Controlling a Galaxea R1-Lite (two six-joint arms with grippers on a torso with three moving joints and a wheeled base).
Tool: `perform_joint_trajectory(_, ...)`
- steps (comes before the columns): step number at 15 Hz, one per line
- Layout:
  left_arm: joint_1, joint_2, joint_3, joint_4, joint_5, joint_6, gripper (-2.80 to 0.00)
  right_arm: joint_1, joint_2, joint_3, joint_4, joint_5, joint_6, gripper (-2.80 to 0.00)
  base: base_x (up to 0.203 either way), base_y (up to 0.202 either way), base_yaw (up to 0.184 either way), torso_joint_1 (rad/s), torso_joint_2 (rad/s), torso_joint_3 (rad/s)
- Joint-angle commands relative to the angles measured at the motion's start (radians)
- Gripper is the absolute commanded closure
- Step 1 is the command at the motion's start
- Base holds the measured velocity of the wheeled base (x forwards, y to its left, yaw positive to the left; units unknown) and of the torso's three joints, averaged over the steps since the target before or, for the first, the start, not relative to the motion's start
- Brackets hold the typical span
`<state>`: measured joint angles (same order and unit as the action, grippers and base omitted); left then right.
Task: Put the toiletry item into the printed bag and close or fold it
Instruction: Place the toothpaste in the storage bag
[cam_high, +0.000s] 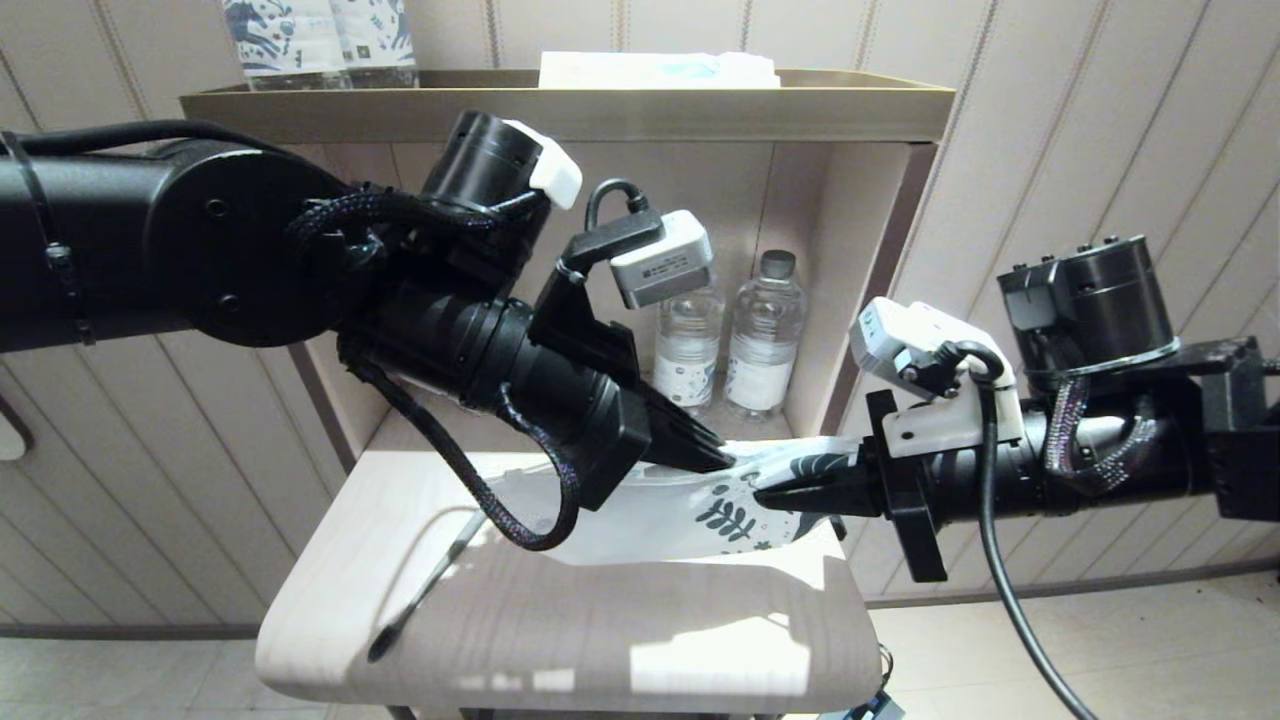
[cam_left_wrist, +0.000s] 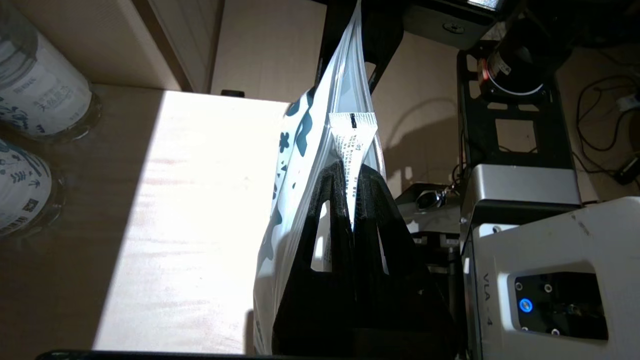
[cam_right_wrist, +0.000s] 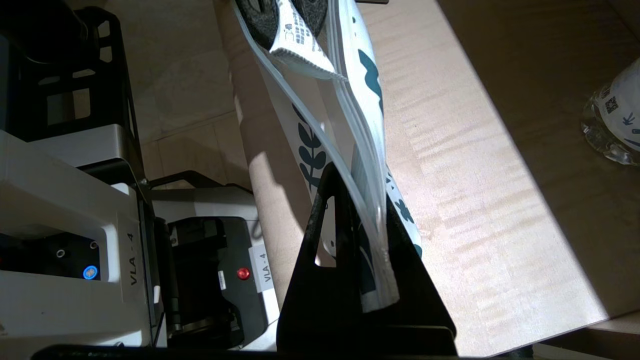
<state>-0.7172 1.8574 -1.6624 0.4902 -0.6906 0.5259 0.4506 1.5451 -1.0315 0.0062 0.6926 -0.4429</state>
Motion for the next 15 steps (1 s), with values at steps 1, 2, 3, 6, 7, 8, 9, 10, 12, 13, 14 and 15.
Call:
perform_joint_trajectory(1, 0.001, 0.005, 0.006, 0.004, -0.004, 0.005, 0.00, 0.002, -0.002, 0.001, 0.000, 0.004, -0.002, 0.00, 0.000, 0.000, 0.000, 0.000, 0.00, 0.000)
perform_joint_trajectory(2, 0.001, 0.008, 0.006, 0.005, -0.004, 0.005, 0.00, 0.000, -0.002, 0.002, 0.000, 0.004, -0.002, 0.00, 0.000, 0.000, 0.000, 0.000, 0.00, 0.000)
perform_joint_trajectory(3, 0.001, 0.009, 0.009, 0.005, -0.004, 0.005, 0.00, 0.000, -0.002, 0.004, -0.001, 0.004, -0.003, 0.00, 0.000, 0.000, 0.000, 0.000, 0.00, 0.000)
perform_joint_trajectory(6, 0.001, 0.006, 0.016, 0.010, 0.003, 0.019, 0.00, 0.000, -0.002, 0.004, 0.000, 0.004, -0.002, 0.00, 0.000, 0.000, 0.000, 0.000, 0.00, 0.000)
perform_joint_trajectory(7, 0.000, 0.004, 0.012, 0.021, 0.010, 0.019, 0.00, 0.000, -0.002, 0.004, 0.000, 0.004, -0.003, 0.00, 0.000, 0.000, 0.000, 0.000, 0.00, 0.000)
perform_joint_trajectory(8, 0.001, 0.002, 0.008, 0.035, 0.013, 0.019, 0.00, 0.000, 0.000, 0.005, -0.002, 0.004, -0.004, 0.00, 0.000, 0.000, 0.000, 0.000, 0.00, 0.000)
perform_joint_trajectory(9, 0.001, 0.003, 0.003, 0.048, 0.016, 0.017, 0.00, 0.002, 0.000, 0.005, -0.002, 0.004, -0.004, 0.00, 0.000, 0.000, 0.000, 0.000, 0.00, 0.000)
perform_joint_trajectory(10, 0.000, 0.003, 0.007, 0.048, 0.017, 0.019, 0.00, 0.002, -0.001, 0.004, -0.002, 0.004, -0.002, 0.00, 0.000, 0.000, 0.000, 0.000, 0.00, 0.000)
perform_joint_trajectory(12, 0.000, -0.001, 0.011, 0.044, 0.025, 0.022, -2.80, 0.000, -0.002, 0.004, -0.002, 0.004, -0.002, 0.00, 0.000, 0.000, 0.000, 0.000, 0.00, 0.000)
perform_joint_trajectory(13, 0.001, 0.002, 0.003, 0.045, 0.025, 0.021, -2.80, 0.000, -0.002, 0.005, -0.002, 0.004, -0.002, 0.00, 0.000, 0.000, 0.000, 0.000, 0.00, 0.000)
perform_joint_trajectory(14, 0.001, 0.002, 0.004, 0.045, 0.026, 0.021, -2.80, 0.000, -0.002, 0.005, -0.002, 0.004, -0.004, 0.00, 0.000, 0.000, 0.000, 0.000, 0.00, 0.000)
perform_joint_trajectory(15, 0.001, 0.000, 0.004, 0.045, 0.026, 0.021, -2.80, 0.000, -0.002, 0.005, -0.002, 0.004, -0.002, 0.00, 0.000, 0.000, 0.000, 0.000, 0.00, 0.000)
